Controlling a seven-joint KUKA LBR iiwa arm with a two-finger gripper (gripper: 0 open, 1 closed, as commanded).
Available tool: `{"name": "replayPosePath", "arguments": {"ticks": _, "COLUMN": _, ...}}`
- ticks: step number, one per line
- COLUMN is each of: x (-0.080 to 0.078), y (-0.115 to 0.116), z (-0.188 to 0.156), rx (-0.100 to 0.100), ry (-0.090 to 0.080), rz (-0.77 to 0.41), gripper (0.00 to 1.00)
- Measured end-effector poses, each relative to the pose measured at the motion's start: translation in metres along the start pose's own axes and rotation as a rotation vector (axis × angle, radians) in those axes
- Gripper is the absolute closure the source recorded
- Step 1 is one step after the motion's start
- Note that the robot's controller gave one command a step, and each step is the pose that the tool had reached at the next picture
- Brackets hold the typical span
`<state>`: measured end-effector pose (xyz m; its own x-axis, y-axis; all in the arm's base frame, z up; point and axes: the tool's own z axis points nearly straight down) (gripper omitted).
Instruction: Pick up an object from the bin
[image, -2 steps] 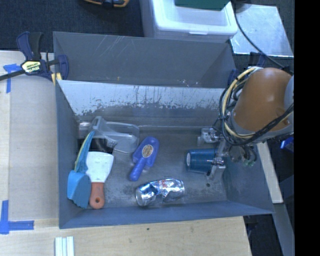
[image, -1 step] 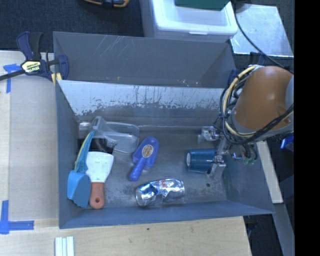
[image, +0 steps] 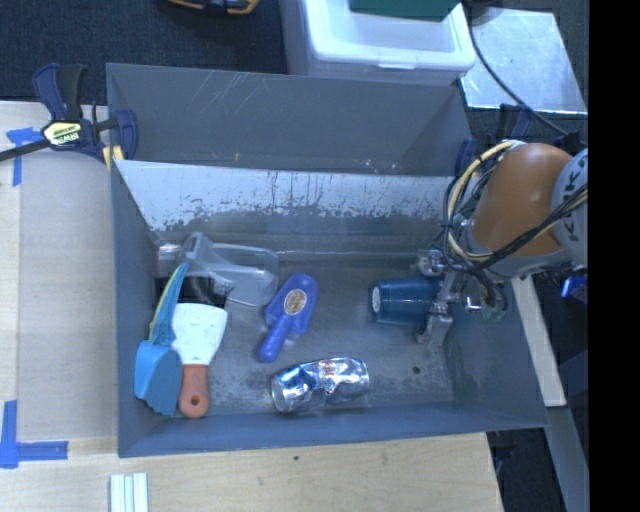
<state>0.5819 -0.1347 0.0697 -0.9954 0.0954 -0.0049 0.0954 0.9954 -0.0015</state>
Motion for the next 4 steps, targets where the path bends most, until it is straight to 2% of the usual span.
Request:
{"name": "replayPosePath", "arguments": {"ticks": 1, "x": 0.0069, "y": 0.0032, "z": -0.0008, "rx": -0.002, "ry": -0.011, "rz": -0.026, "gripper": 0.00}}
{"name": "replayPosePath", "arguments": {"ticks": 2, "x": -0.0006, "y": 0.0006, "z": -0.0014, "rx": 0.000, "ry": -0.006, "rz": -0.004, "gripper": 0.00}}
{"name": "replayPosePath", "arguments": {"ticks": 3, "x": 0.0037, "y": 0.0022, "z": -0.0013, "rx": -0.001, "ry": -0.012, "rz": -0.019, "gripper": 0.00}}
{"name": "replayPosePath", "arguments": {"ticks": 4, "x": -0.0011, "y": 0.0008, "z": -0.0023, "rx": 0.000, "ry": -0.012, "rz": -0.007, "gripper": 1.00}}
